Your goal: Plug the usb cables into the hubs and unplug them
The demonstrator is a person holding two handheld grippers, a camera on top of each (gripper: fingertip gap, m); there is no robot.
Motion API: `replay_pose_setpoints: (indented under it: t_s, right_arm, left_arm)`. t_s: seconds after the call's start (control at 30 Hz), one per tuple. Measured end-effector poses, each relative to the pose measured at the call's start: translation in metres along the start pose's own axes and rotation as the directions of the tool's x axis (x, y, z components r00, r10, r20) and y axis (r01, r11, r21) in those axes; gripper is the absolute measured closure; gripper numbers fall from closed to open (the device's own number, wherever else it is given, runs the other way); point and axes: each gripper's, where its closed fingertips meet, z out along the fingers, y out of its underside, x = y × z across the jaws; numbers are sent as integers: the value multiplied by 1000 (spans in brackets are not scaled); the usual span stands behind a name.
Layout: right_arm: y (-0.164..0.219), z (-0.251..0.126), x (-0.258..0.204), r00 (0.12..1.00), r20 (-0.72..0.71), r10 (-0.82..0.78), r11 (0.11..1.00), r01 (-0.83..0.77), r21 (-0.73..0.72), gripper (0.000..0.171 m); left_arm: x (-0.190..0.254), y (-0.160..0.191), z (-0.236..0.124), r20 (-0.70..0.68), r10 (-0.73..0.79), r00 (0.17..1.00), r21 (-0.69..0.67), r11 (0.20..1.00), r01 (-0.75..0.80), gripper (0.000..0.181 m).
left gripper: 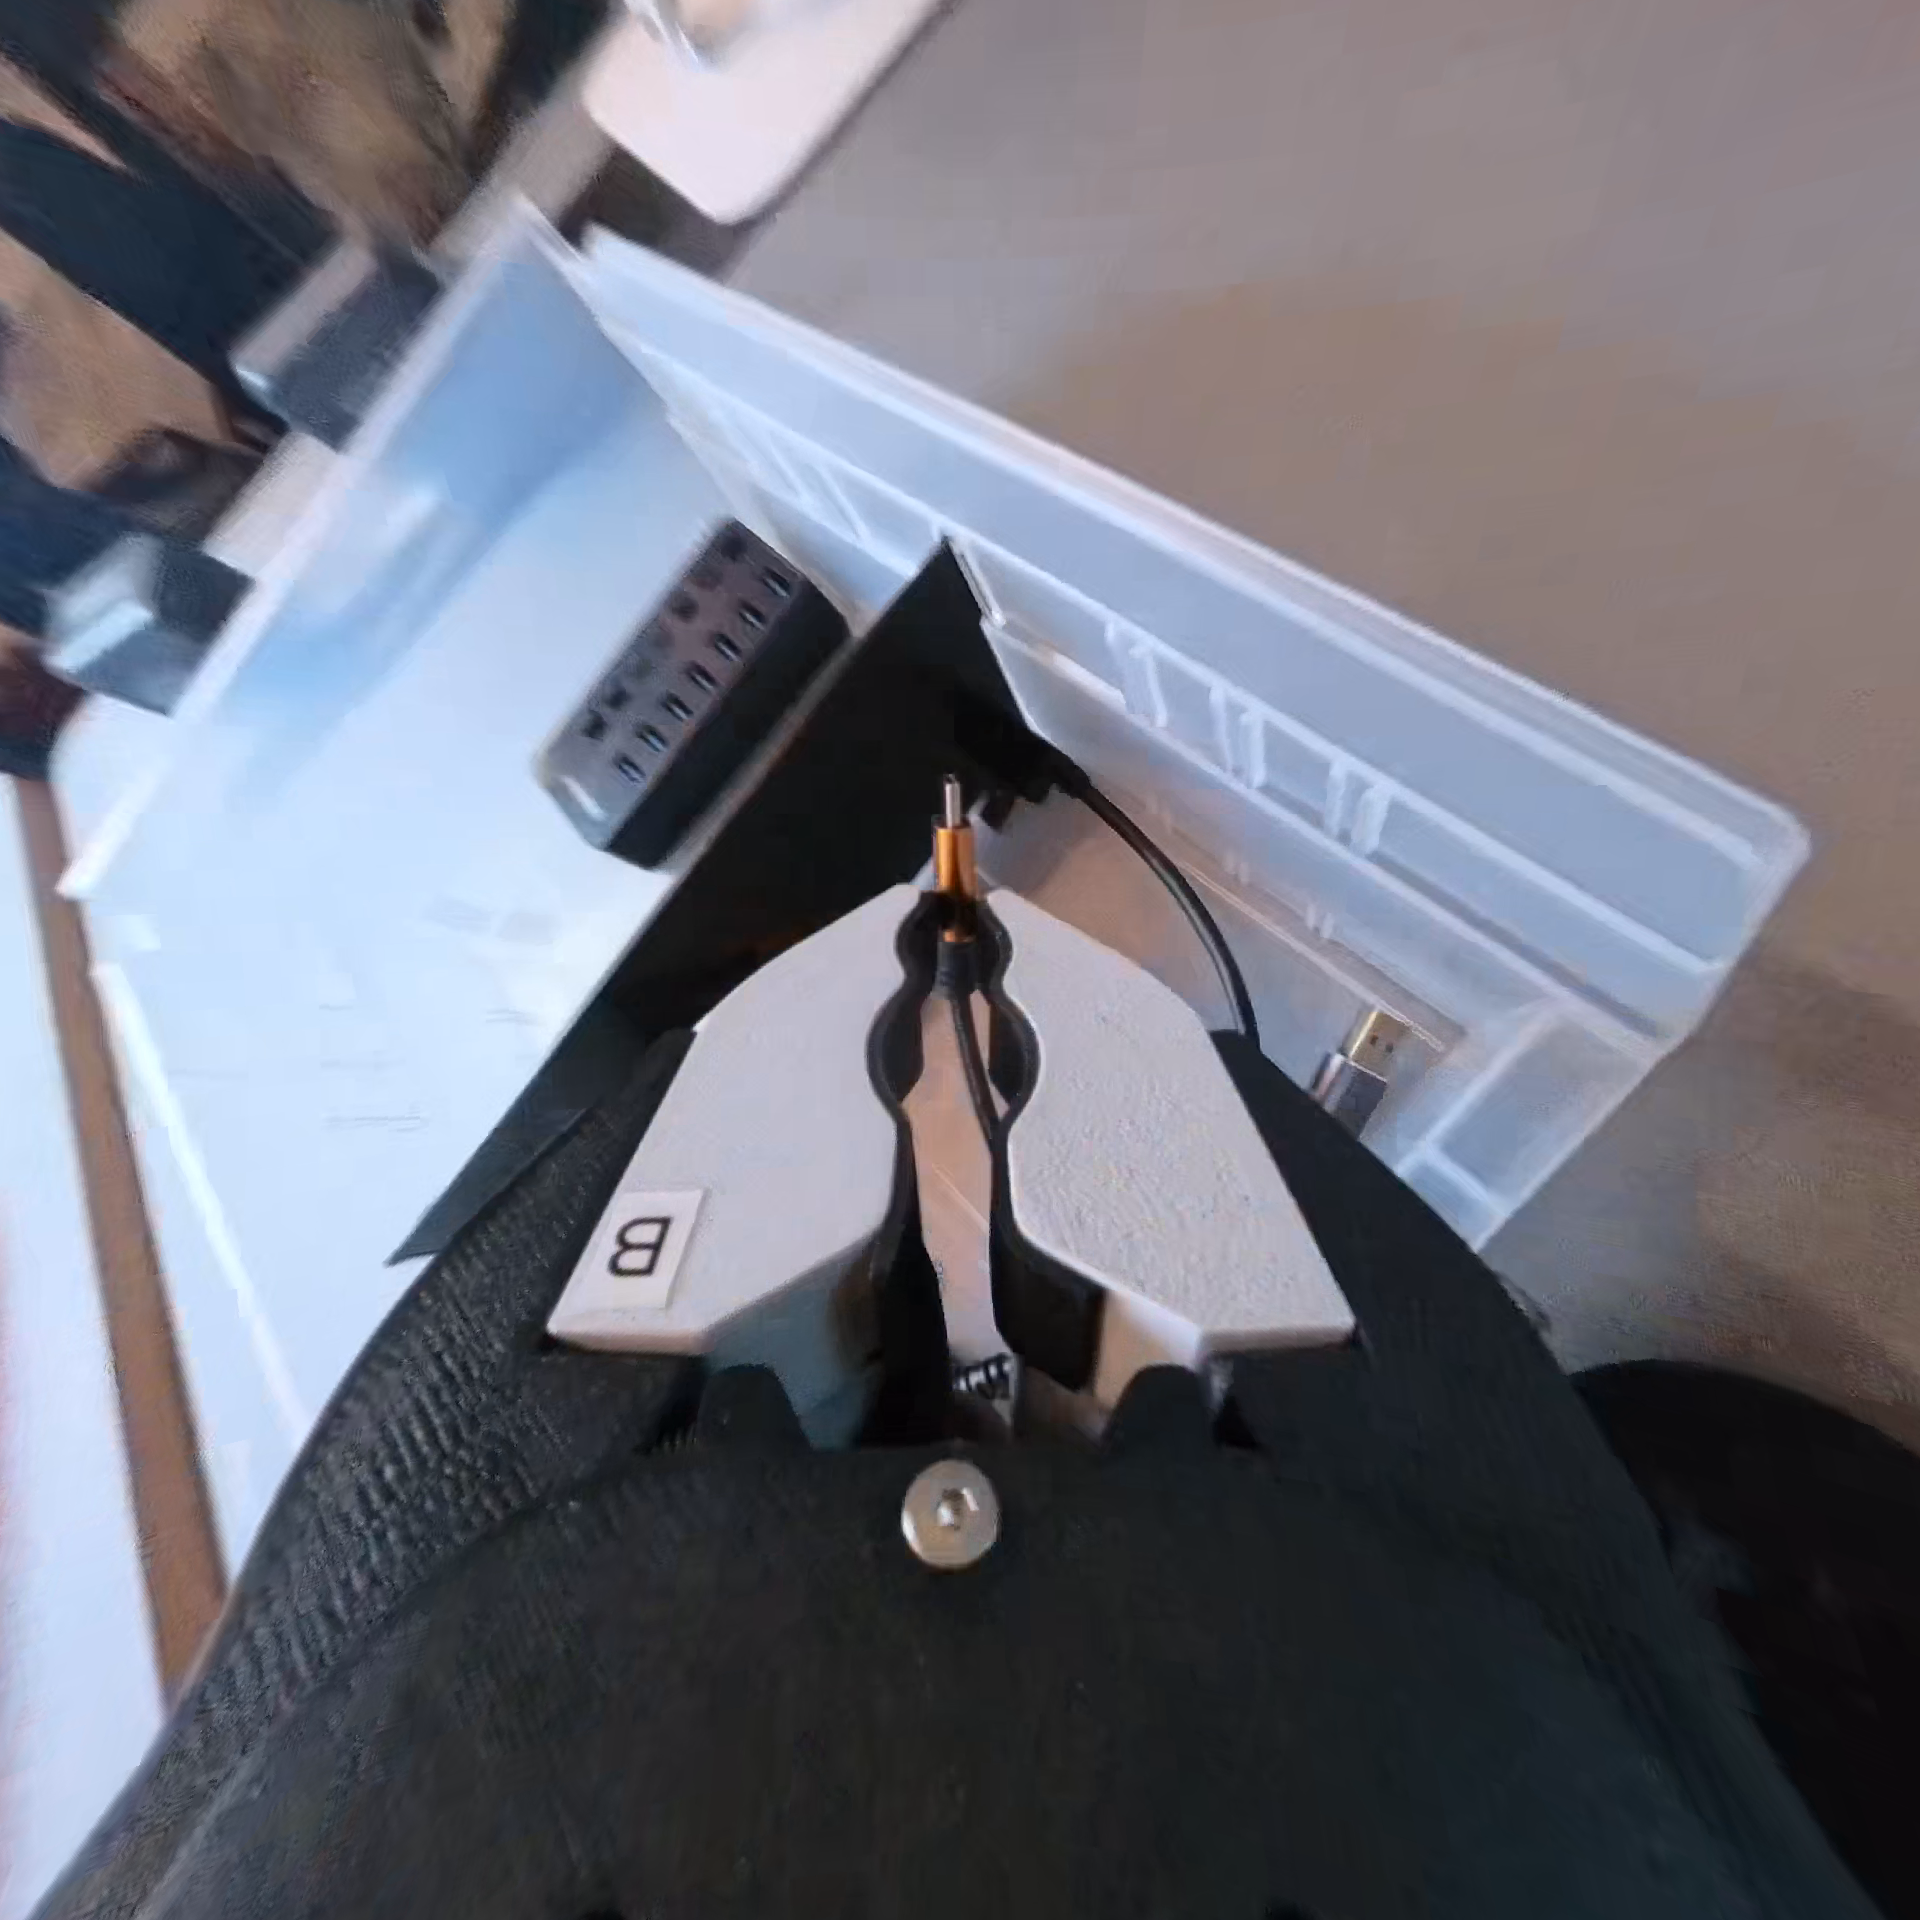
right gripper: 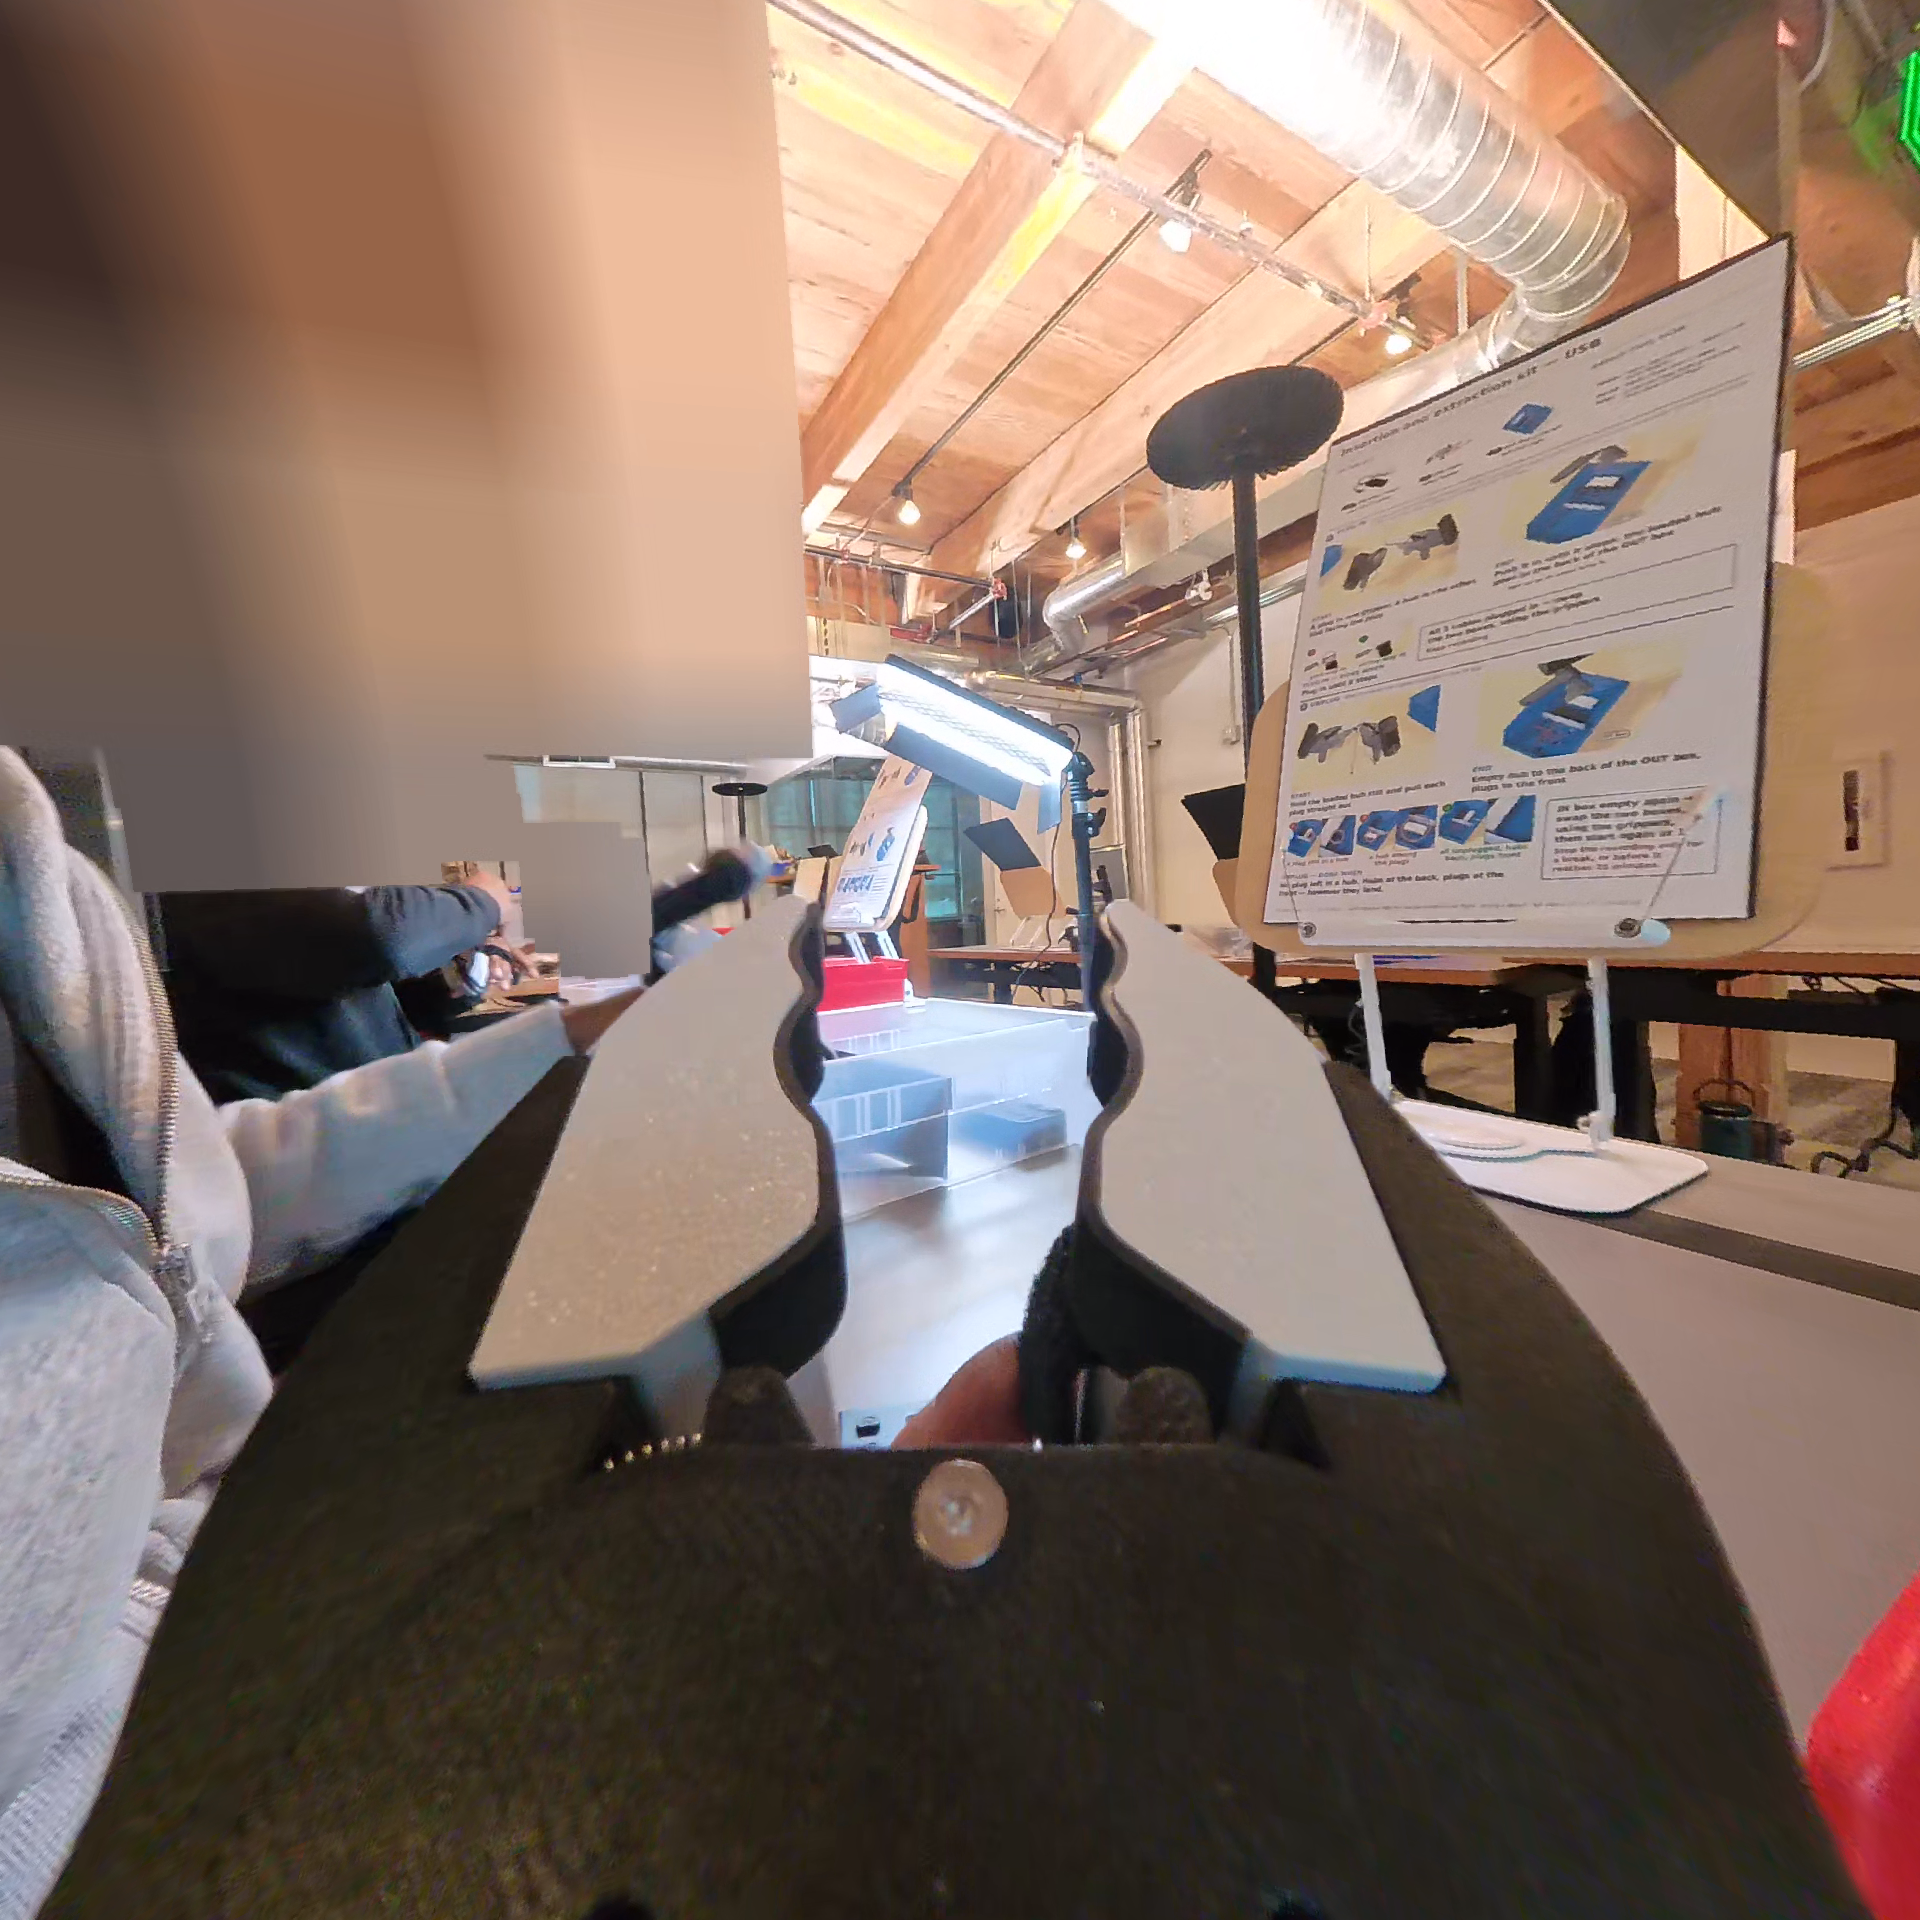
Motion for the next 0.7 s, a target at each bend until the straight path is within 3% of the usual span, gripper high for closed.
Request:
replay_pose_setpoints:
  t_s: [0.03, 0.17, 0.37, 0.43, 0.5, 0.57, 0.7]
  right_arm:
    - [1, 1, 1, 1000, -12, -11, 1000, 11, -6, 122]
    - [8, 7, -3, 994, -56, -89, 994, 85, -76, 123]
    - [1, 26, -25, 983, -50, -176, 977, 168, -133, 134]
    - [-3, 30, -35, 978, -31, -207, 969, 201, -143, 137]
    - [-11, 32, -44, 976, -7, -219, 967, 216, -134, 139]
    - [-19, 35, -54, 977, 16, -214, 970, 214, -114, 143]
    - [-26, 41, -74, 981, 87, -173, 975, 183, -126, 146]
  left_arm:
    - [-6, -12, -16, 73, 15, 997, 83, 996, -21, 174]
    - [-15, -61, -95, 371, 17, 928, 408, 895, -179, 174]
    - [14, -109, -196, 650, -88, 755, 617, 642, -456, 175]
    - [29, -122, -223, 651, -115, 751, 676, 537, -504, 175]
    - [51, -134, -236, 586, -97, 805, 749, 443, -492, 175]
    - [79, -144, -233, 515, -12, 857, 788, 402, -467, 174]
    - [137, -149, -203, 473, 151, 868, 782, 382, -493, 174]
